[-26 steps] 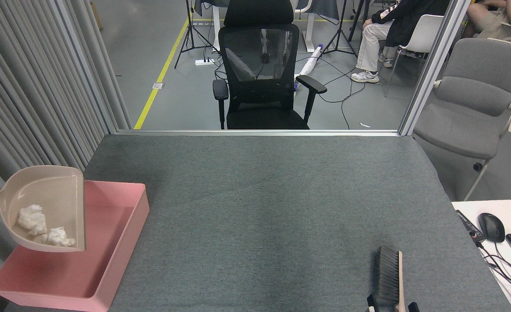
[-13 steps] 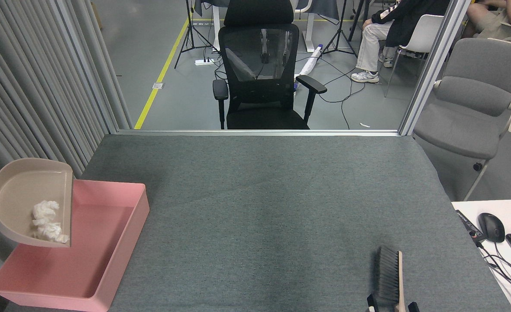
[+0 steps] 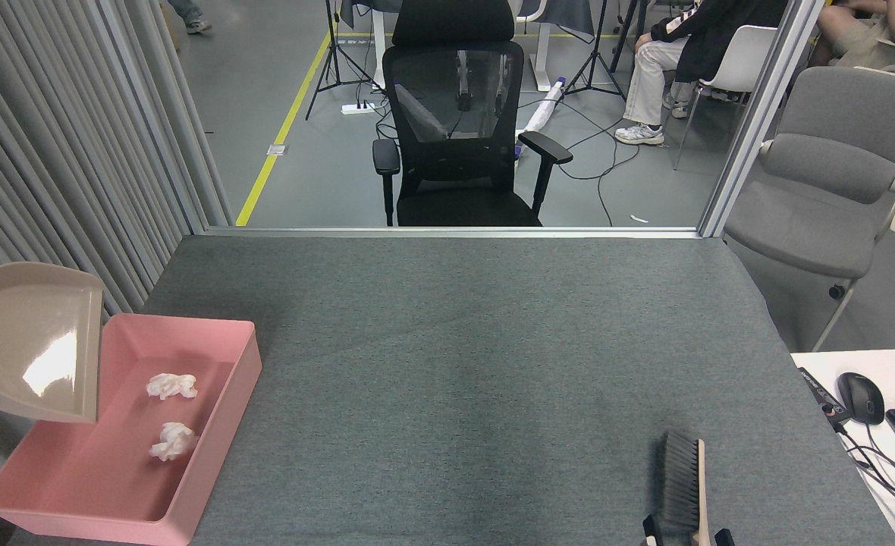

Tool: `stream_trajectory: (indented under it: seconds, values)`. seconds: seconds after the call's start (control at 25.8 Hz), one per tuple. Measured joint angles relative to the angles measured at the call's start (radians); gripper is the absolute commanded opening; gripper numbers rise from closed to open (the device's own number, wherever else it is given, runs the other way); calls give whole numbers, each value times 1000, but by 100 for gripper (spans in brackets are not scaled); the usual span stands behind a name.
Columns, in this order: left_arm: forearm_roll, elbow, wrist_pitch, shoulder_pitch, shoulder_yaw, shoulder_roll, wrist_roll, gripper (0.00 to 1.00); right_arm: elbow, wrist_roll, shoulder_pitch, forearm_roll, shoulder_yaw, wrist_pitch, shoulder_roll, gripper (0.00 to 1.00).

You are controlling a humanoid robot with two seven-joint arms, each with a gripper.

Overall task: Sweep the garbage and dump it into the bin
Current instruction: 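Bring the dustpan back and lower it onto the table with the left gripper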

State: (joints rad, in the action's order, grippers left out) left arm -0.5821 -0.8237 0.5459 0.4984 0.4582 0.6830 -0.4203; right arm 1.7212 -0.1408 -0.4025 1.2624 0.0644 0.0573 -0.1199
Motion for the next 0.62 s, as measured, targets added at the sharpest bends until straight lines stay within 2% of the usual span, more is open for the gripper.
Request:
stream_trajectory:
  seconds: [0.15, 0.31, 0.46, 0.62]
  values:
    - [86, 23, -54, 12, 0, 0, -46, 8, 0, 0, -2, 0, 0, -1, -1, 100]
    - [279, -8, -151, 5, -8, -4, -88, 8, 0, 0, -4, -1, 0, -1, -1, 100]
    - [491, -161, -286, -56, -46, -30, -104, 8, 0, 0, -4, -1, 0, -1, 0, 100]
    - [641, -401, -447, -132, -81, -125, -104, 8, 0, 1, -3, -1, 4, -2, 0, 100]
